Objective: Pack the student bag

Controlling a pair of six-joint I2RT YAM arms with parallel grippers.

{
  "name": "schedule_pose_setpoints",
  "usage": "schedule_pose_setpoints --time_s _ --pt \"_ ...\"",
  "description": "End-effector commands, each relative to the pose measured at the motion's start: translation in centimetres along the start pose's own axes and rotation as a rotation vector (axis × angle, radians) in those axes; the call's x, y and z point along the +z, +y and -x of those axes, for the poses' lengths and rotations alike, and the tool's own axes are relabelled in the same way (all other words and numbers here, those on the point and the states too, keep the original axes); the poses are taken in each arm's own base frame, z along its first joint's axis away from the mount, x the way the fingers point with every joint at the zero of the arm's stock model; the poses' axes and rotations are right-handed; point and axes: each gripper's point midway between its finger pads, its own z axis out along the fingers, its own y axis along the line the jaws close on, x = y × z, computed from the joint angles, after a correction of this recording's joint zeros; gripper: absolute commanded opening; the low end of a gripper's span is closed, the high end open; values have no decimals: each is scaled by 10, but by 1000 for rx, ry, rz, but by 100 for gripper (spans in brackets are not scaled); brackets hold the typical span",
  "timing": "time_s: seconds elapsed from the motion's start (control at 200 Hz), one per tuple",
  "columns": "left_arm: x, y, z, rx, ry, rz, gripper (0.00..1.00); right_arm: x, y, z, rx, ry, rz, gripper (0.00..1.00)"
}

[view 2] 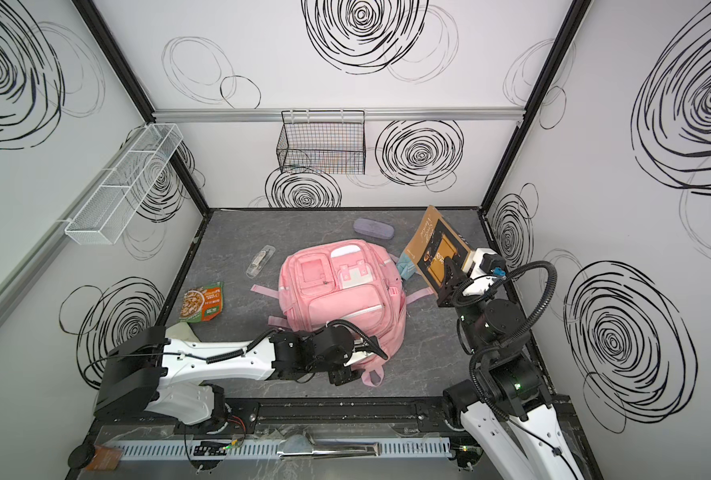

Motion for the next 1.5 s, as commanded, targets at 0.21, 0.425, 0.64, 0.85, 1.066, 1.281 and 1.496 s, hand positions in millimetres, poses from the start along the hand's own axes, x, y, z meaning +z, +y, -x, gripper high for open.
schedule_pose_setpoints --time_s 0.21,0.425,0.64,0.85,1.066,1.281,1.496 --pt "0 17 12 -66 5 24 0 -8 3 29 7 -103 13 0" --pt "-25 50 20 -166 -47 131 0 -6 9 28 17 -91 42 0" --pt "-99 113 58 -478 -324 269 0 3 28 19 57 -46 142 0" --pt "-177 166 82 -716 -598 440 0 -4 43 5 220 -5 250 0" --pt "-198 187 90 -843 -707 534 0 -14 45 -49 477 171 290 0" --pt "-195 193 92 -973 -782 522 0 -38 53 -106 617 402 347 0" --pt "-188 196 97 -996 -798 525 0 -70 28 -126 557 445 242 0"
